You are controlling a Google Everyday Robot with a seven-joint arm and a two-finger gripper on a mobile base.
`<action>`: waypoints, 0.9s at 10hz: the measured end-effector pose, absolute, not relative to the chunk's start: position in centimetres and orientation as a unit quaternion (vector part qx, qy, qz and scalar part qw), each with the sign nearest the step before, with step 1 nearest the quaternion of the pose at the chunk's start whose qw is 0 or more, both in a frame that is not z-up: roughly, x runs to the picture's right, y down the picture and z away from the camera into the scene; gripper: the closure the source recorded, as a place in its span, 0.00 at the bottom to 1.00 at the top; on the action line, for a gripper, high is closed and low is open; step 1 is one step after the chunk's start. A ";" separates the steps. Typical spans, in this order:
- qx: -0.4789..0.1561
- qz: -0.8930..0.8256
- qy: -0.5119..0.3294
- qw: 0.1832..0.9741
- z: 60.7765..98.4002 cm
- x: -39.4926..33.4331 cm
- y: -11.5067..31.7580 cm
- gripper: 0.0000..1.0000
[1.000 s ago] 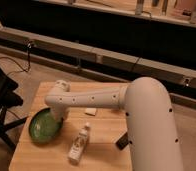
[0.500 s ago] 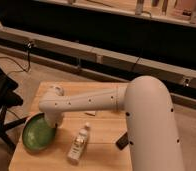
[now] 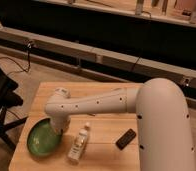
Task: Drag the ceramic bowl in a circle
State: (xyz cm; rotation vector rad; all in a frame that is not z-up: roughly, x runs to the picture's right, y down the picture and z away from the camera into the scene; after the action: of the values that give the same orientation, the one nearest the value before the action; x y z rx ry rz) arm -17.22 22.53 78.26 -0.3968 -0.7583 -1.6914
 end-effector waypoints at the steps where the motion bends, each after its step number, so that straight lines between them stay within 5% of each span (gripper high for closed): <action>1: -0.183 -0.716 -0.321 0.592 78.3 -15.7 22.4 1.00; 5: -0.210 -0.713 -0.301 0.598 80.3 -12.4 19.2 1.00; 9: -0.185 -0.748 -0.321 0.550 83.3 -17.9 16.9 1.00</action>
State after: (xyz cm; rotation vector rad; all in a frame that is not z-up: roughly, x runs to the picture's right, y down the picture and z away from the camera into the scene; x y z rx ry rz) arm -17.90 16.91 83.31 -0.4388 -0.7601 -1.7712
